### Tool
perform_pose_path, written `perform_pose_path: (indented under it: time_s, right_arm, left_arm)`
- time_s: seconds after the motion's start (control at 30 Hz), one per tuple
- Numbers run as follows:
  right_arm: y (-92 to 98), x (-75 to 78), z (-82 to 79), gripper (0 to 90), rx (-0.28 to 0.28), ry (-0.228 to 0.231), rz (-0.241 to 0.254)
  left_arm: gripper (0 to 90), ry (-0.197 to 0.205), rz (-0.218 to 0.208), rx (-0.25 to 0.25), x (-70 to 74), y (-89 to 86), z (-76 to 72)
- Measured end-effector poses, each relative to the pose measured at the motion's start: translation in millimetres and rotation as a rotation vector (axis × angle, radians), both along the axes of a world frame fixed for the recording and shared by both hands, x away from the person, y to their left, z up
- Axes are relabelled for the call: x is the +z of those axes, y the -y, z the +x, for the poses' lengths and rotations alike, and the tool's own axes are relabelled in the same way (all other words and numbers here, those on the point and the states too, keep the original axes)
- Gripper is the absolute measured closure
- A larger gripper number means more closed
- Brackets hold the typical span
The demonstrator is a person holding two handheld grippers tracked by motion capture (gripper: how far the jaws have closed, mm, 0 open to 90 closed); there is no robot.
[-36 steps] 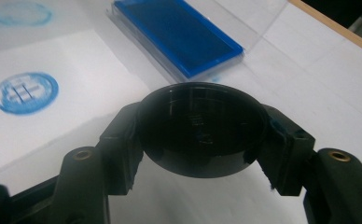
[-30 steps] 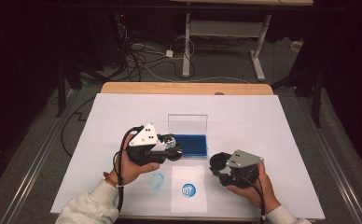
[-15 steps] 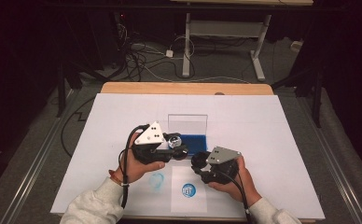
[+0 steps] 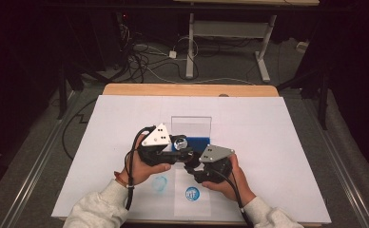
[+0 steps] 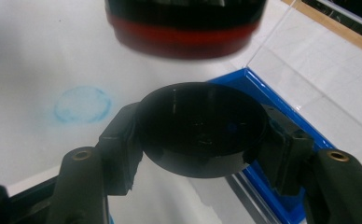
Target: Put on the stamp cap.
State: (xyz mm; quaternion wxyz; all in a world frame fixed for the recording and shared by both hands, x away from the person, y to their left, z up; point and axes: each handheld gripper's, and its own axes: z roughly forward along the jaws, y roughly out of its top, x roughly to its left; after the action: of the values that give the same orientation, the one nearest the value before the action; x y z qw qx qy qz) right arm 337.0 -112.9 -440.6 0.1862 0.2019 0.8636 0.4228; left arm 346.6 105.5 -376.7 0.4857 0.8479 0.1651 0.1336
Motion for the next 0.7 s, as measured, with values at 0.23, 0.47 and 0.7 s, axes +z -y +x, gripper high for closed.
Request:
perform_pose_path:
  time_s: [0.23, 0.47, 0.7]
  right_arm:
    - [-7.2, 6.9, 2.9, 38.6, -0.013, -0.022, 0.073]
    - [-10.6, 12.4, 1.6, 38.5, -0.024, -0.032, 0.124]
    - [-10.3, 13.0, 1.4, 38.5, -0.036, -0.035, 0.137]
  left_arm:
    - [54.2, 0.024, 0.013, 0.004, -1.0, 4.1, -0.1]
    - [54.2, 0.028, -0.004, 0.016, -0.9, 1.6, 0.2]
    - [54.2, 0.02, -0.024, 0.012, -5.0, 2.5, 0.4]
